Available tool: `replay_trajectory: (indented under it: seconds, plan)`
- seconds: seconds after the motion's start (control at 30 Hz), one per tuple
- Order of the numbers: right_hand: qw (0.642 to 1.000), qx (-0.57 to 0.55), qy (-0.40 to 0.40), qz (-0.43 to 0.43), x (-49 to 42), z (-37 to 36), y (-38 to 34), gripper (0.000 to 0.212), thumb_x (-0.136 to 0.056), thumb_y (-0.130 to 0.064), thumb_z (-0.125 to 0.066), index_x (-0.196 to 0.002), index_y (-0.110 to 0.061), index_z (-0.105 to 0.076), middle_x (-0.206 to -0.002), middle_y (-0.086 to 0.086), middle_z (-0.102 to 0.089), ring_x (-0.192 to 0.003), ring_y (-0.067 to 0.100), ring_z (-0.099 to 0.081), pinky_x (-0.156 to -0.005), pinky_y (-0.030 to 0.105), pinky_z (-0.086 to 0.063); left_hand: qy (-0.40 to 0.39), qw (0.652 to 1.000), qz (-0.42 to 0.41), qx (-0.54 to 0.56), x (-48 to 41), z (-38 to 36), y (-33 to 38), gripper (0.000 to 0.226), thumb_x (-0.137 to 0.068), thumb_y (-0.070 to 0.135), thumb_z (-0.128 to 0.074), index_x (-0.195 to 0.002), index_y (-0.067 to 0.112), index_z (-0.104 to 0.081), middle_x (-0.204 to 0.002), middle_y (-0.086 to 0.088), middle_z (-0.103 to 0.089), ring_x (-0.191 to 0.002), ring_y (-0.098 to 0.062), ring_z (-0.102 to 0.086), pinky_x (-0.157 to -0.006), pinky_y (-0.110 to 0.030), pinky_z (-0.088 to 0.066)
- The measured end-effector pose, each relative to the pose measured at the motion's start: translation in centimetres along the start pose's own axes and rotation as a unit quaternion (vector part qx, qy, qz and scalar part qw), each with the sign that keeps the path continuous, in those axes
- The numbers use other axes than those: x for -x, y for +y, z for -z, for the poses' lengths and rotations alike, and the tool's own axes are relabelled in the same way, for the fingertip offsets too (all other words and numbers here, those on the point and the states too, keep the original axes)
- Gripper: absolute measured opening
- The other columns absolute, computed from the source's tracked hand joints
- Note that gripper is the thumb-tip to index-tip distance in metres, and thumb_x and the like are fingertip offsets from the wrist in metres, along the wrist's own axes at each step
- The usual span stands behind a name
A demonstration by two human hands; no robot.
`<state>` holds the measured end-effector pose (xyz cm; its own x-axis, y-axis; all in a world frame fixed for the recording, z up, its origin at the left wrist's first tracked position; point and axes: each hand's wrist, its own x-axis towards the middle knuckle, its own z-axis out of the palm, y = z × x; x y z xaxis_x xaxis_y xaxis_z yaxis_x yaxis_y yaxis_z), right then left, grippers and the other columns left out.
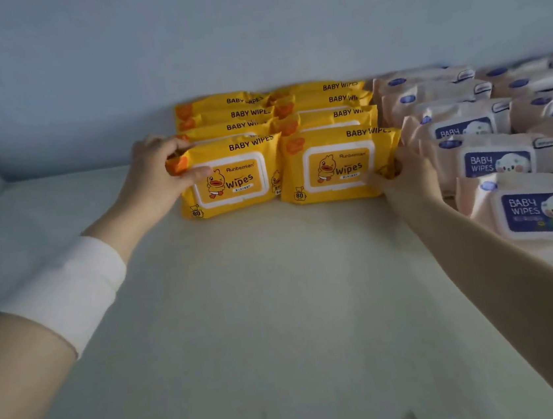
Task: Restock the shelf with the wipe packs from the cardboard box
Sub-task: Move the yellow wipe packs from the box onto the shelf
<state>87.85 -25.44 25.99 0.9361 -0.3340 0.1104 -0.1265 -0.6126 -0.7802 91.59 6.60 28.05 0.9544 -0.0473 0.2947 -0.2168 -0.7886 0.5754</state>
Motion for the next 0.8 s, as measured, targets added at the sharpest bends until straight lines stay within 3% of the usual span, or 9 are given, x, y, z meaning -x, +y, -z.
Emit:
replay_trajectory:
  seconds: [0.03,0.1,0.2,0.27,0.37,0.47,0.57,0.67,0.8]
  plan:
    - [1.000,0.016,0.014,-0.006,0.0,-0.2,-0.2,0.024,-0.083,-0.026,-0.069,-0.098,-0.011,-0.058,-0.077,-0.004,-0.052,-0.079,0.018,-0.049,-0.056,0.019,-0.035,0.007,1.000,-0.004,-0.019,0.0,0.0,0.2,0.051,-0.073,0.028,-0.076,-0.117,0.006,-0.059,-0.106,-0.015,-0.048,-0.111,-0.031,-0.042,-0.090,-0.027,-0.030]
    - [0.998,0.043,0.032,-0.018,0.2,-0.3,-0.8,0.026,-0.083,-0.027,-0.069,-0.098,-0.011,-0.056,-0.082,-0.002,-0.054,-0.085,0.019,-0.050,-0.065,0.024,-0.038,0.022,0.998,-0.014,-0.054,0.2,0.1,0.8,0.052,-0.074,0.027,-0.075,-0.118,0.005,-0.058,-0.113,-0.021,-0.049,-0.115,-0.034,-0.038,-0.092,-0.028,-0.028]
    - [0.995,0.090,0.051,-0.009,0.9,0.2,-2.0,0.059,-0.084,-0.029,-0.066,-0.133,-0.007,-0.041,-0.124,0.011,-0.054,-0.117,0.027,-0.048,-0.093,0.036,-0.041,0.042,0.985,-0.075,-0.147,0.9,0.4,2.8,0.060,-0.077,0.023,-0.073,-0.128,0.003,-0.049,-0.122,-0.024,-0.049,-0.117,-0.041,-0.038,-0.099,-0.039,-0.028]
    - [0.993,0.104,0.053,0.004,1.6,1.1,-2.8,0.071,-0.089,-0.034,-0.059,-0.144,-0.008,-0.023,-0.140,0.014,-0.042,-0.128,0.029,-0.041,-0.099,0.039,-0.038,0.049,0.964,-0.151,-0.212,1.6,0.4,5.2,0.061,-0.081,0.022,-0.069,-0.133,0.002,-0.045,-0.129,-0.023,-0.047,-0.119,-0.043,-0.038,-0.102,-0.044,-0.031]
    - [0.988,0.145,0.019,0.043,3.1,4.1,-3.0,0.064,-0.089,-0.031,-0.054,-0.143,-0.012,-0.027,-0.143,0.013,-0.037,-0.130,0.031,-0.039,-0.098,0.038,-0.037,0.004,0.935,-0.231,-0.269,2.5,-0.6,10.7,0.061,-0.086,0.022,-0.061,-0.139,0.004,-0.038,-0.140,-0.020,-0.040,-0.128,-0.039,-0.034,-0.108,-0.043,-0.027]
    - [0.967,0.229,0.003,0.110,5.1,9.7,-1.1,0.053,-0.090,-0.026,-0.051,-0.139,-0.012,-0.034,-0.144,0.015,-0.036,-0.132,0.032,-0.036,-0.105,0.039,-0.031,-0.058,0.911,-0.233,-0.336,4.0,-2.7,17.9,0.064,-0.089,0.029,-0.056,-0.143,0.007,-0.029,-0.144,-0.015,-0.038,-0.134,-0.030,-0.029,-0.109,-0.042,-0.026]
    - [0.917,0.372,-0.011,0.141,7.9,17.2,3.0,0.057,-0.093,-0.028,-0.049,-0.144,-0.014,-0.027,-0.155,0.013,-0.017,-0.143,0.029,-0.016,-0.115,0.040,-0.015,-0.096,0.873,-0.242,-0.413,6.7,-5.8,26.4,0.049,-0.090,0.031,-0.051,-0.133,0.010,-0.043,-0.137,-0.015,-0.046,-0.130,-0.030,-0.036,-0.105,-0.040,-0.030]
    - [0.907,0.415,-0.015,0.070,11.6,26.0,9.1,0.058,-0.095,-0.031,-0.046,-0.146,-0.014,-0.024,-0.156,0.012,-0.013,-0.145,0.030,-0.008,-0.117,0.041,-0.010,-0.134,0.856,-0.257,-0.427,10.4,-9.8,35.8,0.040,-0.091,0.027,-0.047,-0.128,0.013,-0.050,-0.134,-0.015,-0.050,-0.125,-0.032,-0.045,-0.100,-0.042,-0.035]
    - [0.887,0.456,-0.025,-0.068,16.8,37.8,18.2,0.058,-0.095,-0.034,-0.045,-0.146,-0.011,-0.025,-0.155,0.016,-0.016,-0.145,0.034,-0.008,-0.118,0.046,-0.011,-0.180,0.845,-0.324,-0.386,16.5,-16.4,48.4,0.037,-0.090,0.027,-0.046,-0.125,0.016,-0.053,-0.129,-0.015,-0.054,-0.117,-0.033,-0.051,-0.083,-0.036,-0.039]
